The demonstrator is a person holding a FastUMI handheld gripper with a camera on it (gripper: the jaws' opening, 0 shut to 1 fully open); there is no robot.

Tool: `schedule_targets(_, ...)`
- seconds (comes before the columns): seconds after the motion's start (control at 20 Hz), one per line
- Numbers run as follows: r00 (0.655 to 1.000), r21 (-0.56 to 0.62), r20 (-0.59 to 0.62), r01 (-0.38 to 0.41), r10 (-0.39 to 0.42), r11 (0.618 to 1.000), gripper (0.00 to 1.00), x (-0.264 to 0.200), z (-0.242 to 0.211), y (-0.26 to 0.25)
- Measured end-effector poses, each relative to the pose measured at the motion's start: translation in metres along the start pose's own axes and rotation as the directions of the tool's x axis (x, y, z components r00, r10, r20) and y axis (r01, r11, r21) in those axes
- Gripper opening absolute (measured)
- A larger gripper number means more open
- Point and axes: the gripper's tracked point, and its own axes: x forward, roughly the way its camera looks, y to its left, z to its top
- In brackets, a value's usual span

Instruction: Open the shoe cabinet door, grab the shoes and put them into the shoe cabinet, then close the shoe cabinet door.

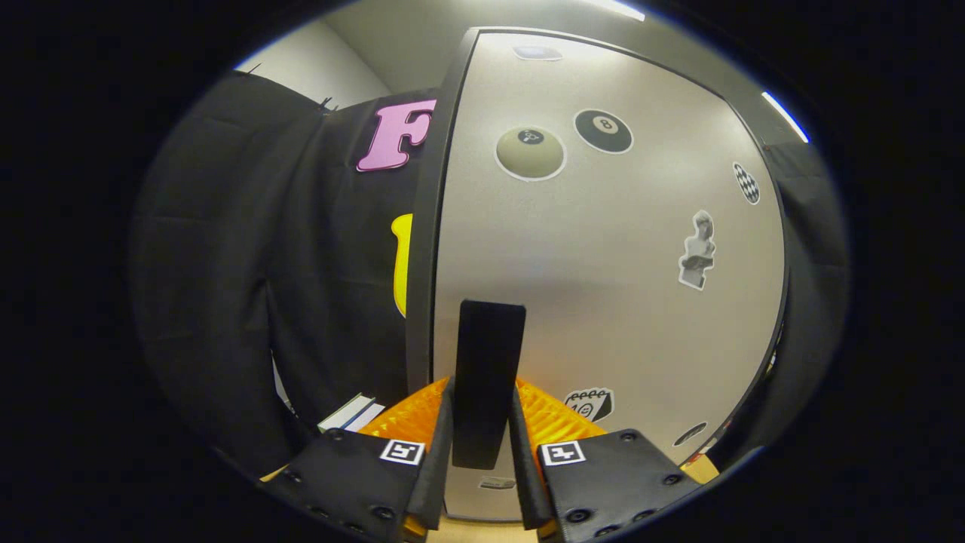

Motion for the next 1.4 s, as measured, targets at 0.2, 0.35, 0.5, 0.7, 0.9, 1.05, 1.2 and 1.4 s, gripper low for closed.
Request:
schedule_targets(0.2, 1.000, 0.010, 0.006, 0.018, -0.018, 1.000, 0.35, 0.000, 0.001, 0.000)
schedule_targets(0.35, 1.000, 0.002, 0.017, 0.014, -0.014, 1.000, 0.28, 0.001, 0.001, 0.000)
schedule_targets(0.5, 1.000, 0.030, 0.012, -0.014, 0.014, 0.999, 0.19, 0.000, 0.001, 0.001)
schedule_targets(0.7, 0.999, 0.014, 0.002, -0.051, 0.051, 0.999, 0.11, -0.008, -0.002, 0.000)
schedule_targets(0.9, 0.994, 0.015, -0.013, -0.108, 0.108, 0.994, 0.09, -0.032, -0.001, 0.003)
schedule_targets(1.05, 0.993, 0.006, -0.003, -0.120, 0.120, 0.993, 0.09, -0.045, -0.001, 0.000)
schedule_targets(1.2, 0.990, 0.003, 0.002, -0.145, 0.145, 0.989, 0.09, -0.060, -0.003, -0.003)
schedule_targets(1.4, 0.984, 0.000, 0.011, -0.176, 0.176, 0.984, 0.09, -0.072, -0.005, -0.010)
